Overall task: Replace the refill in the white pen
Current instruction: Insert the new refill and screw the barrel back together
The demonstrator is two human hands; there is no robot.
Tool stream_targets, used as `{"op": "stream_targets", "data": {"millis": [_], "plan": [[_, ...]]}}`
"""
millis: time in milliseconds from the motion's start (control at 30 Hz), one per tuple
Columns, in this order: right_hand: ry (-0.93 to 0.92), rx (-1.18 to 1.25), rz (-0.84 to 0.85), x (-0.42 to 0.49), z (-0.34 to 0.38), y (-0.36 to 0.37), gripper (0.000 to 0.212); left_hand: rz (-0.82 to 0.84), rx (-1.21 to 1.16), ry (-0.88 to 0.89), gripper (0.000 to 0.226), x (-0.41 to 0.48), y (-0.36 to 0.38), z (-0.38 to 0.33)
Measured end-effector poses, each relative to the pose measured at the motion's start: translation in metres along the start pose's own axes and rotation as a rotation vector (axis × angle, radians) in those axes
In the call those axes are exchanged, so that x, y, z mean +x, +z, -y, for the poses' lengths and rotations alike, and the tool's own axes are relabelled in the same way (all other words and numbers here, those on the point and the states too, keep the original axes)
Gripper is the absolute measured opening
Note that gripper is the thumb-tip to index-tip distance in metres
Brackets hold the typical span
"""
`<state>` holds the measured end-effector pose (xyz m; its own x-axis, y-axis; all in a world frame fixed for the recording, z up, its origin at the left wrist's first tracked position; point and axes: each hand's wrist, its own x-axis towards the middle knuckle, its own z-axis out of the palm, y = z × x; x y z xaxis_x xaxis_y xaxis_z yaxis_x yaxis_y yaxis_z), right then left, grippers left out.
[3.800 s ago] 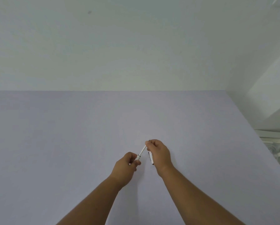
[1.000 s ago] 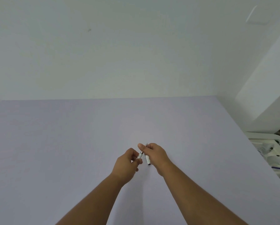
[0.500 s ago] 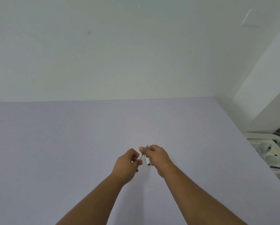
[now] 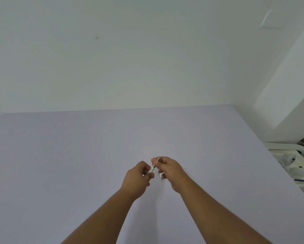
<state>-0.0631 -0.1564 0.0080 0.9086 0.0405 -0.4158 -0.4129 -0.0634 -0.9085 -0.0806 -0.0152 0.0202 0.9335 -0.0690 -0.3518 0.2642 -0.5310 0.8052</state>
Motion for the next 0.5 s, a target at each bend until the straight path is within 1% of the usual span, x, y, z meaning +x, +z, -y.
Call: {"op": "stream_targets", "data": {"millis": [33,133,167,267,333,367,433,467,500], "plan": [[-0.003,0.0,-0.008,-0.0021,0.0013,0.0004,0.015,-0.003,0.013,0.004,0.005,-0.0001,0.0002,-0.0009],[0.036,-0.083,-0.083,-0.0021,0.0018,0.0012,0.032,0.004,0.036,0.013,0.008,-0.0008,0.002,-0.002],[0.037,-0.096,-0.083,-0.0026,0.0017,0.0014,0.032,0.006,0.039,0.012,0.008,-0.0011,0.002,-0.0021],[-0.006,0.018,0.008,-0.0019,-0.0011,-0.0023,0.01,-0.001,0.046,0.011,0.011,-0.0004,0.0012,-0.0019],[-0.01,0.026,0.004,-0.0024,-0.001,-0.0038,0.011,-0.006,0.063,0.019,0.011,0.0004,0.002,-0.0025],[0.007,0.0,-0.021,-0.0025,0.0003,-0.0038,0.017,-0.004,0.067,0.022,0.009,0.0006,0.0027,-0.0027],[0.045,-0.065,-0.071,-0.0012,0.0012,-0.0044,0.037,0.002,0.063,0.025,0.007,0.0005,0.0037,-0.0029],[0.053,-0.068,-0.073,-0.0006,0.0005,-0.005,0.039,0.001,0.062,0.027,0.007,0.0006,0.0036,-0.0032],[0.051,-0.041,-0.054,-0.0009,0.0,-0.0055,0.034,-0.001,0.061,0.029,0.008,0.0009,0.0031,-0.0036]]}}
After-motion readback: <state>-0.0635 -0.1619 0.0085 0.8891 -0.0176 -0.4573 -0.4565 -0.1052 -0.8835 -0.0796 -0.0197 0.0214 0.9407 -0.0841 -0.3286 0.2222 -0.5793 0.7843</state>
